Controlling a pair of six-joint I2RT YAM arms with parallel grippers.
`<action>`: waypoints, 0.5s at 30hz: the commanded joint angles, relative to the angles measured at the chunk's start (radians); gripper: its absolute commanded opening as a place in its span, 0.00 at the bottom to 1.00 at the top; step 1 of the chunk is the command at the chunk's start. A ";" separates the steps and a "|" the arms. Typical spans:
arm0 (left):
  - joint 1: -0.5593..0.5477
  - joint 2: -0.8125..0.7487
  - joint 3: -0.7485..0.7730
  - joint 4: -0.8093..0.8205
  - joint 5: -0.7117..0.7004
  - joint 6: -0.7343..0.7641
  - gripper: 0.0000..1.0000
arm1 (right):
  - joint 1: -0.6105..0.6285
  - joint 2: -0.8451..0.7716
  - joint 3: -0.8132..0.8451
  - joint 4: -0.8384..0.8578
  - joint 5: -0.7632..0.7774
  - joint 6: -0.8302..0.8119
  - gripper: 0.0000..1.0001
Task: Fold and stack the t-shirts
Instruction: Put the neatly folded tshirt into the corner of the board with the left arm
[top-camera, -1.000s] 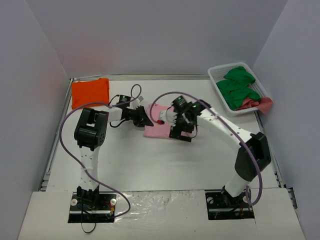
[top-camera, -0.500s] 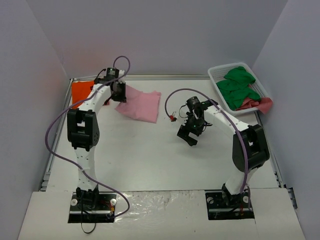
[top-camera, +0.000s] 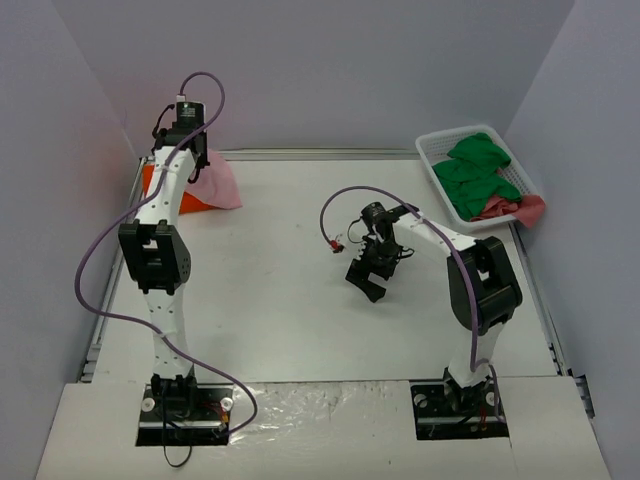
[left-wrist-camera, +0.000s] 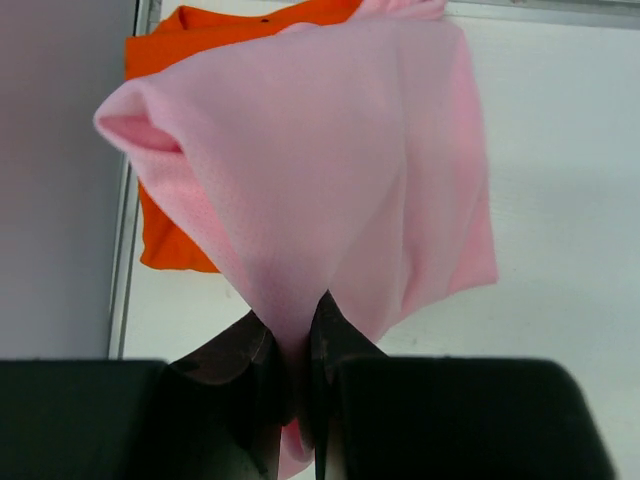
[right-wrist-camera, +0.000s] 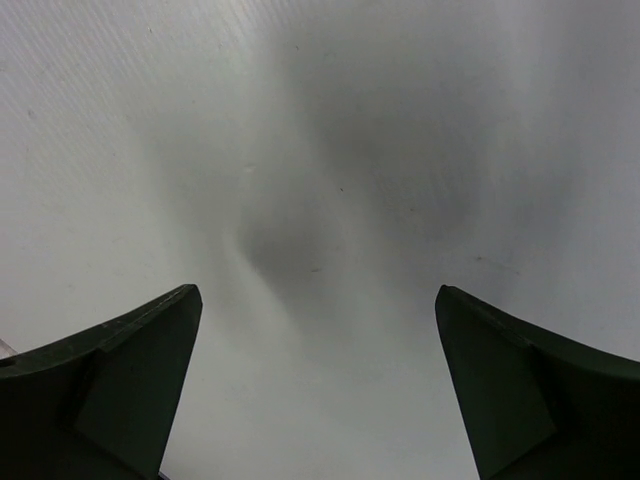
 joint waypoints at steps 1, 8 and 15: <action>0.003 0.051 0.152 -0.094 -0.076 0.063 0.02 | 0.023 0.026 0.007 -0.033 -0.006 0.004 1.00; 0.022 0.090 0.182 -0.076 -0.114 0.163 0.02 | 0.026 0.054 0.004 -0.033 0.014 0.006 1.00; 0.049 0.059 0.155 -0.038 -0.133 0.187 0.02 | 0.026 0.083 0.005 -0.034 0.026 0.013 1.00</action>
